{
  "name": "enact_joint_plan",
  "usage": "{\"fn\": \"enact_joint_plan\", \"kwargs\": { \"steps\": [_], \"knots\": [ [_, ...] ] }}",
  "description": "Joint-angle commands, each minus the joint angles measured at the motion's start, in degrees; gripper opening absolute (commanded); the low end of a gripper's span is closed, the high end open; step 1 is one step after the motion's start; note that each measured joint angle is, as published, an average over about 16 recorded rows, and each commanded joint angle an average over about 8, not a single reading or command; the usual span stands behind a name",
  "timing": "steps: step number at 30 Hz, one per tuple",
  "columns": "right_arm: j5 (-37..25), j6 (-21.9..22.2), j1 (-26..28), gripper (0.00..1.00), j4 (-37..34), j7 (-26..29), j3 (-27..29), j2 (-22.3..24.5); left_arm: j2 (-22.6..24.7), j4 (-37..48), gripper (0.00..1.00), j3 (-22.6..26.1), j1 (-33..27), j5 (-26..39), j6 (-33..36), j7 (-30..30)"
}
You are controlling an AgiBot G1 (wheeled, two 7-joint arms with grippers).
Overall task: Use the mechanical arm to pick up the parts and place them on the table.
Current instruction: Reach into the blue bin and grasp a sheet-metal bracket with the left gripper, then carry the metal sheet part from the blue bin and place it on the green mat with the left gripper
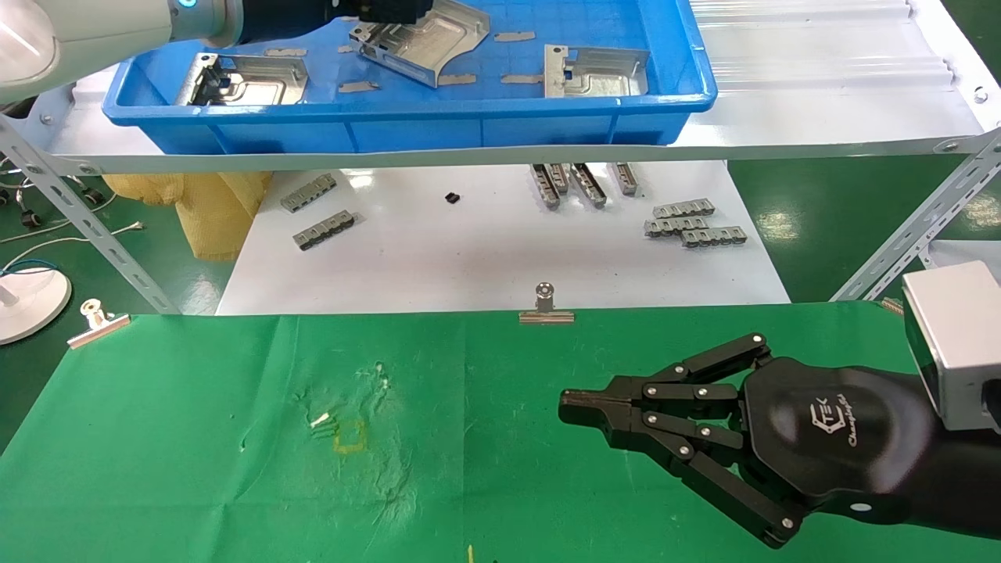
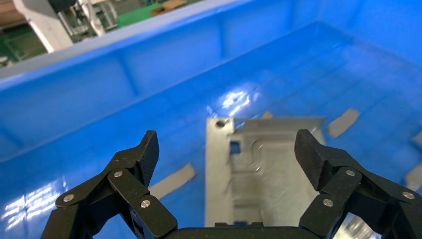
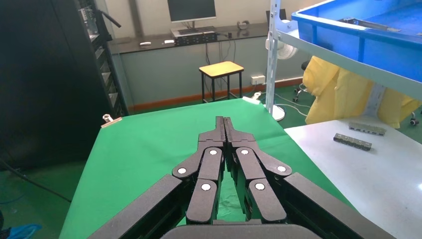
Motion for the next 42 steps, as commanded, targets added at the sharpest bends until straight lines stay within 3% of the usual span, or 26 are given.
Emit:
{"fn": "enact_joint_plan", "kwargs": {
  "steps": [1, 12, 33, 42],
  "knots": [
    [0.0, 0.0, 0.0, 1.0, 0.0, 0.0, 0.0, 0.0, 0.1, 0.3, 0.0, 0.7, -0.1, 0.7, -1.0, -1.0],
    [0.0, 0.0, 0.0, 1.0, 0.0, 0.0, 0.0, 0.0, -0.3, -0.5, 0.0, 3.8, -0.1, 3.2, 1.0, -3.8],
    [0.0, 0.0, 0.0, 1.0, 0.0, 0.0, 0.0, 0.0, -0.5, -0.8, 0.0, 4.8, 0.3, 1.8, 2.8, -7.4],
    [0.0, 0.0, 0.0, 1.0, 0.0, 0.0, 0.0, 0.0, -2.0, -3.4, 0.0, 3.4, 0.1, -1.1, 7.8, -2.1]
  ]
}}
